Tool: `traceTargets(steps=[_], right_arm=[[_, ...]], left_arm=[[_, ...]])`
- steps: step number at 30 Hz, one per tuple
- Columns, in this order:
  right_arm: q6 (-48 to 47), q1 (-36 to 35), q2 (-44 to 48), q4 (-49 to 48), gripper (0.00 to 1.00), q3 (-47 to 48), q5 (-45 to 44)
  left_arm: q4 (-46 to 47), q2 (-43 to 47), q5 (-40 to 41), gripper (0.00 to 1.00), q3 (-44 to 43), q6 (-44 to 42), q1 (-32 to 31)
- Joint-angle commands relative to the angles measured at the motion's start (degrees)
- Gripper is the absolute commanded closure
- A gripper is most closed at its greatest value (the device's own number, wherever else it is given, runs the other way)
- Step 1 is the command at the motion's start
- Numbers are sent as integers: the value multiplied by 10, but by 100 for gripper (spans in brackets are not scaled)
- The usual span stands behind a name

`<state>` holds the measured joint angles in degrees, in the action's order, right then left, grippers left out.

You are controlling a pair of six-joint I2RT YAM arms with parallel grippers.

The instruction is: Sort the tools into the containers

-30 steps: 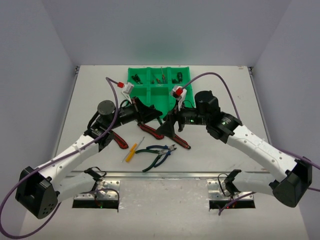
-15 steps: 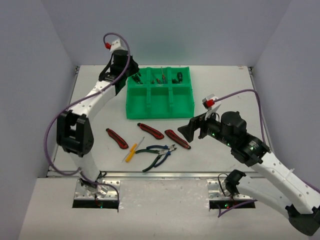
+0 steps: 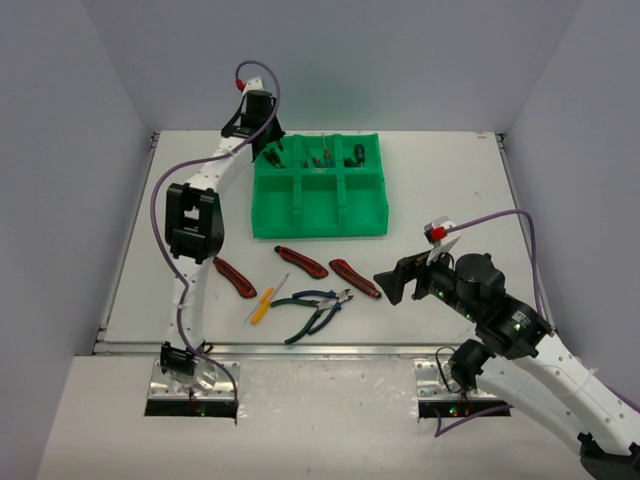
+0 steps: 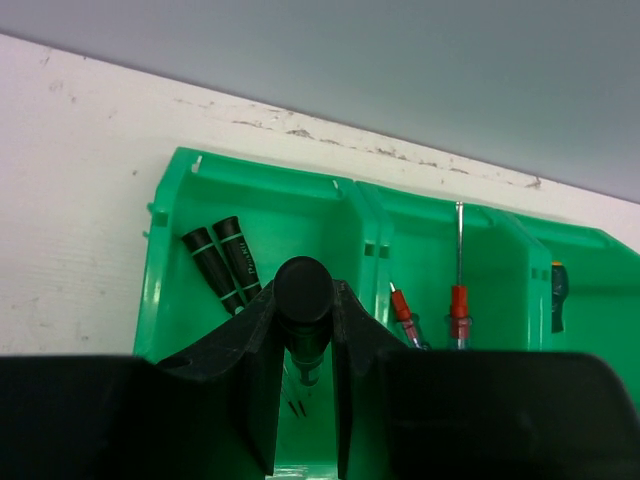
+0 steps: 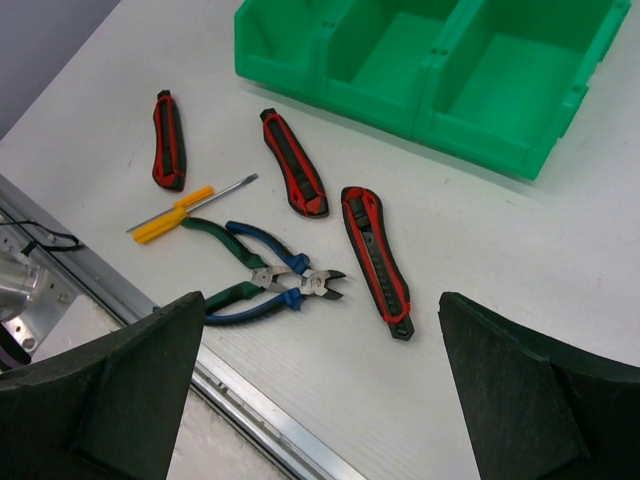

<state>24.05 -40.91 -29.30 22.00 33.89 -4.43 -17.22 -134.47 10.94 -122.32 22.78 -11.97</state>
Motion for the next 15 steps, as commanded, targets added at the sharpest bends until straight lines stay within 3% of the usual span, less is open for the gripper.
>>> traceTargets(steps=[1,4,5,15], right_arm=[[5,1,-11,-12,1,2,0],[5,1,-16,-12,1,1,-1],[7,1,-16,-12,1,0,-1],[13,1,-25,-8,1,6,-3]], left_arm=[[25,-10,-61,100,-38,11,5],[24,-14,-83,100,-28,27,6],[22,-13,-82,96,-24,31,6],[-37,32,-72,28,-45,39,5]])
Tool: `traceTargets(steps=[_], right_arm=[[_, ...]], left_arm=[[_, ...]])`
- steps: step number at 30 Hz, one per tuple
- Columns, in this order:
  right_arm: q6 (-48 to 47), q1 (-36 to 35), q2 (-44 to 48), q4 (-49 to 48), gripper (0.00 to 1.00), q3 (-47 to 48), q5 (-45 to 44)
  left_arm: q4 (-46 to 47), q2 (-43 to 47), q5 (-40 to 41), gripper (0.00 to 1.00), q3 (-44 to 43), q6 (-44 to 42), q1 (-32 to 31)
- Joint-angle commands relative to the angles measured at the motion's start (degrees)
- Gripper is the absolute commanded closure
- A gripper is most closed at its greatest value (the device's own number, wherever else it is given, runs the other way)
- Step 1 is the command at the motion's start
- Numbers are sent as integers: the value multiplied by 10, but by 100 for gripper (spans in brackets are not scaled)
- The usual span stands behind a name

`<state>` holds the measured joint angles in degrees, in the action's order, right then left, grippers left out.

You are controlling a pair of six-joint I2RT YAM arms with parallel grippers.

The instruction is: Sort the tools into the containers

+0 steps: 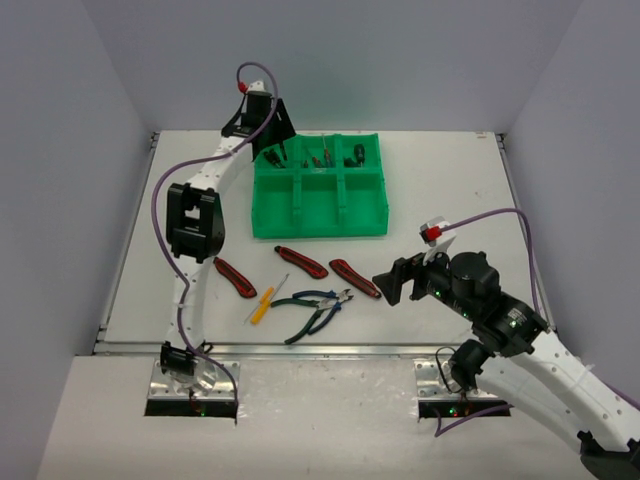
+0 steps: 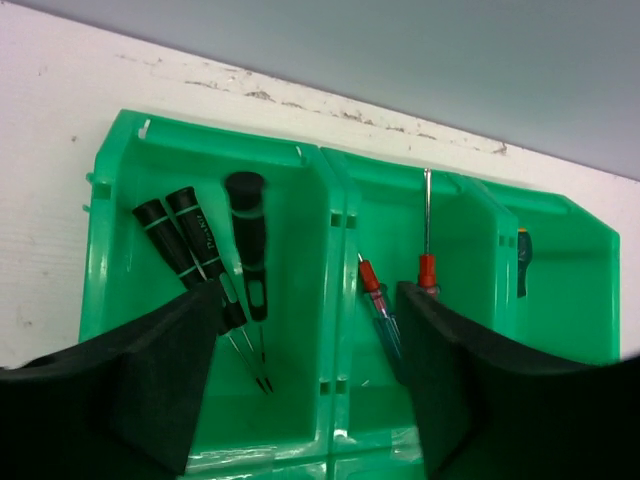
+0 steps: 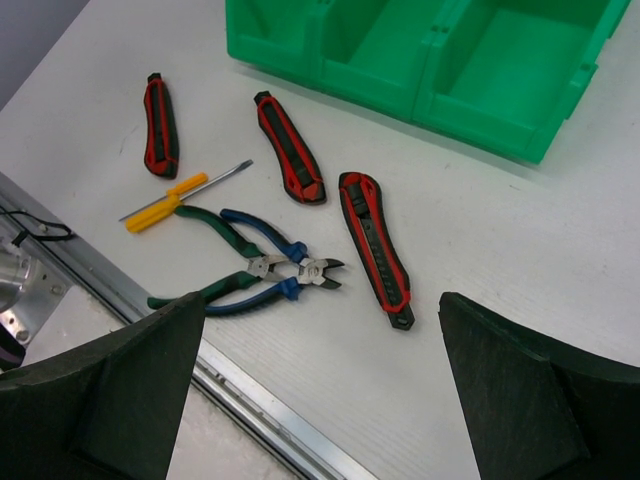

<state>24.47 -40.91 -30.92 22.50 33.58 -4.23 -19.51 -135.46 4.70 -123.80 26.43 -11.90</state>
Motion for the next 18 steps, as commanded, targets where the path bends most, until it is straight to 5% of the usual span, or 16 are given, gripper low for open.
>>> traceTargets(steps=[1,5,10,15,18], right_arm=[[10,1,-13,-12,1,10,-11],[31,1,-50,-3,1,15,-75],[22,1,-120,-3,1,33,-102],[-22,2,-203,-8,1,56,-113],[-101,2,-306,7,1,85,-44]], left_arm=[[-20,59,-14,23,-30,2,5],[-21,193,-16,0,32,-5,-7],[27,413,-5,0,194,-13,-25],[78,701,6,0,468,17,-30],[65,824,17,0,586,28,-30]])
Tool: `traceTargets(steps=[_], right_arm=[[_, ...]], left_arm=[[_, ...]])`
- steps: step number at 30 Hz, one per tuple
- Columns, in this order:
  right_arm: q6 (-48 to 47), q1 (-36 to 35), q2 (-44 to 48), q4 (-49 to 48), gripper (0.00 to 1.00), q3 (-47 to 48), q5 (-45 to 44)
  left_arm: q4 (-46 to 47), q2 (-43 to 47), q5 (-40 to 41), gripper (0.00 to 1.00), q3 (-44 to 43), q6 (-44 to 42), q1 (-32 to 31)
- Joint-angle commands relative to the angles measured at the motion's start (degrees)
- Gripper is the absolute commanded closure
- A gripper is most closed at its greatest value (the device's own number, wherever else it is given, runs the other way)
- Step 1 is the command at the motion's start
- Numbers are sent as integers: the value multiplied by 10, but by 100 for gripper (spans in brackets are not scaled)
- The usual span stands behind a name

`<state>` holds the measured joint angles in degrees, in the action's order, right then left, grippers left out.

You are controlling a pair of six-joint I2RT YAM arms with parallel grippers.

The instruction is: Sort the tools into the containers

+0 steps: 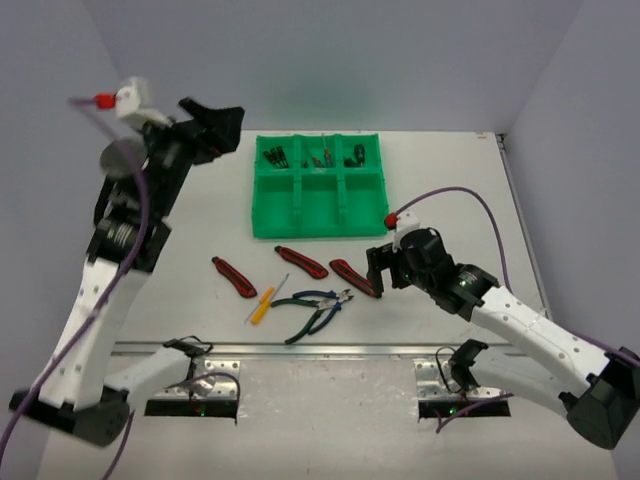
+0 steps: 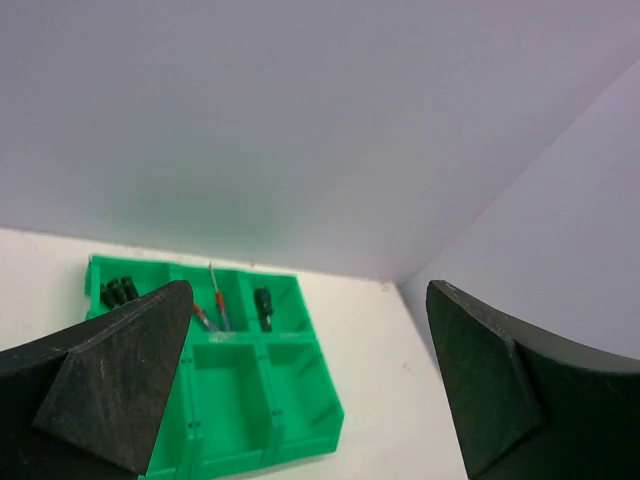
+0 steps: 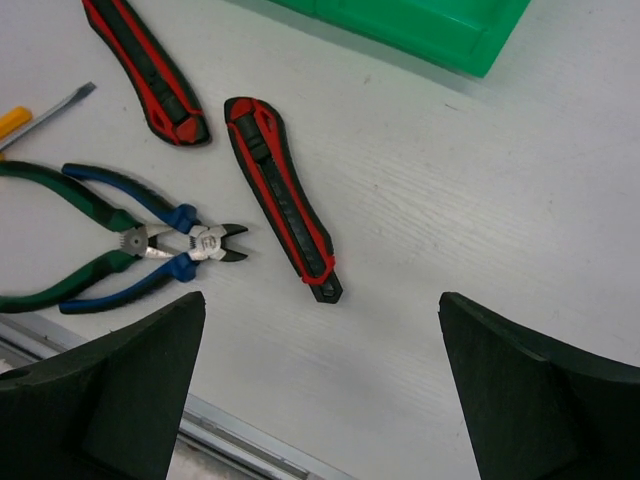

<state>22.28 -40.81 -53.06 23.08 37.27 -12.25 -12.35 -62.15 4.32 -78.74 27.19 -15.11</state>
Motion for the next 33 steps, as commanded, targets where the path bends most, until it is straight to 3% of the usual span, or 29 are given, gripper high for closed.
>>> traceTargets(steps=[1,4,10,19,23,26,30,33], right_arm=[[-90,1,-117,16,4,62,38],[-107,-1,-201,57,13,105,43],[-142,0,-349,17,31,150,99],[-144,0,-457,6,50,177,86],[-145,0,-468,-2,55,170,88],[-144,-1,-462,-13,68,161,92],[-126,-2,-415,-24,93,146,76],[-109,-6,-344,-21,96,132,58]], left_arm=[[-17,126,22,0,169,20,2],[-47,172,15,0,217,10,2],[-134,230,-37,0,260,-41,2],[-134,279,-65,0,337,-51,2],[-119,271,-102,0,353,-44,2],[-105,265,-139,0,355,-28,2],[-18,257,-237,0,407,39,1],[105,247,-318,0,471,102,1]])
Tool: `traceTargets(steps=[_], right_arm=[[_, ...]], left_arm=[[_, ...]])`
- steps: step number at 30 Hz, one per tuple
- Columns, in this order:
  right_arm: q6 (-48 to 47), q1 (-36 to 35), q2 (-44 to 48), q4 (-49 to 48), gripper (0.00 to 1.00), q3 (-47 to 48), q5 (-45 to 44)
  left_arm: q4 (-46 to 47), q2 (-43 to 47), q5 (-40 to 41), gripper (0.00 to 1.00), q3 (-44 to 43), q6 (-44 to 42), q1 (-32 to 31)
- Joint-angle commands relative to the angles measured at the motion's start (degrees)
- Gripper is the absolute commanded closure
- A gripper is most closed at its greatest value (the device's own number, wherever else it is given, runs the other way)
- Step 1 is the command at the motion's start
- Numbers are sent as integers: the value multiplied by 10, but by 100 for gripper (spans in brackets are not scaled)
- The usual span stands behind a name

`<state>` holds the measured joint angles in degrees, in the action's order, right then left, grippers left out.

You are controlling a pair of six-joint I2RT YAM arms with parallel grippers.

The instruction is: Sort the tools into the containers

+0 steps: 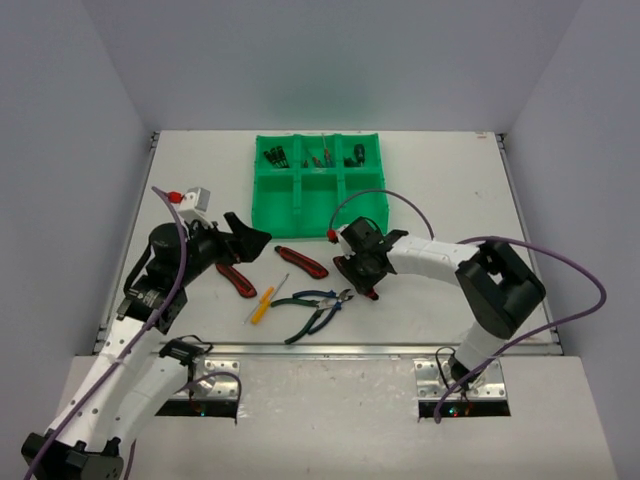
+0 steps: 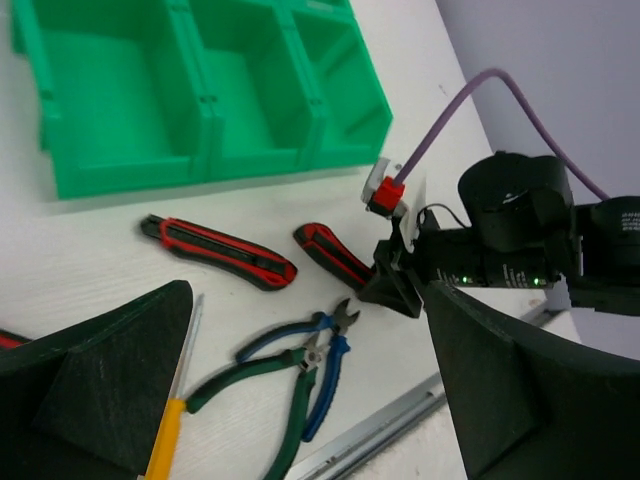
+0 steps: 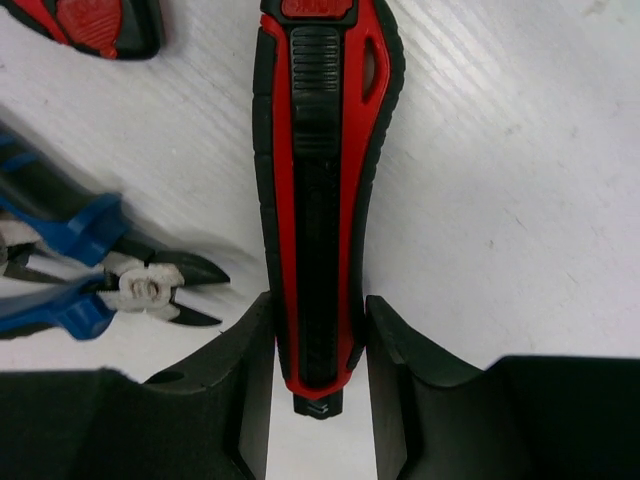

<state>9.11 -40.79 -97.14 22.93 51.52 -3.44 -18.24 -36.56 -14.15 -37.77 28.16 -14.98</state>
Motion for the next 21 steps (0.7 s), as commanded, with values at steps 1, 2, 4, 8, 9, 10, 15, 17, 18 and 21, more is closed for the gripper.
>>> traceTargets(steps=[1,2,4,8,9,10,15,17,18,21], right_arm=[[28,-8,119,-18,96,-13,-34],[33,-9,156,-21,96,-19,-27],[42,-11,216,-50,97,-42,20],[60,-11,318,-188,100,-119,189],[71,-11,336,-213,100,-130,217],[81,-15,350,-233,100,-137,237],[101,-23,388,-276,100,-146,263],[105,-24,397,-279,100,-143,273],[106,-24,400,-279,100,-143,274],[107,-24,408,-281,100,-141,261]], left_arm=[[208,-13,-151,0,80,108,0],[275,-22,-167,0,97,134,-1],[403,-47,-196,0,148,200,-11],[522,-128,-160,0,152,242,-85],[527,-145,-145,0,133,238,-103],[533,-172,-133,0,112,234,-126],[535,-254,-82,3,58,232,-180],[527,-271,-69,11,45,231,-190],[525,-281,-68,16,39,230,-194],[516,-317,-67,39,17,227,-215]])
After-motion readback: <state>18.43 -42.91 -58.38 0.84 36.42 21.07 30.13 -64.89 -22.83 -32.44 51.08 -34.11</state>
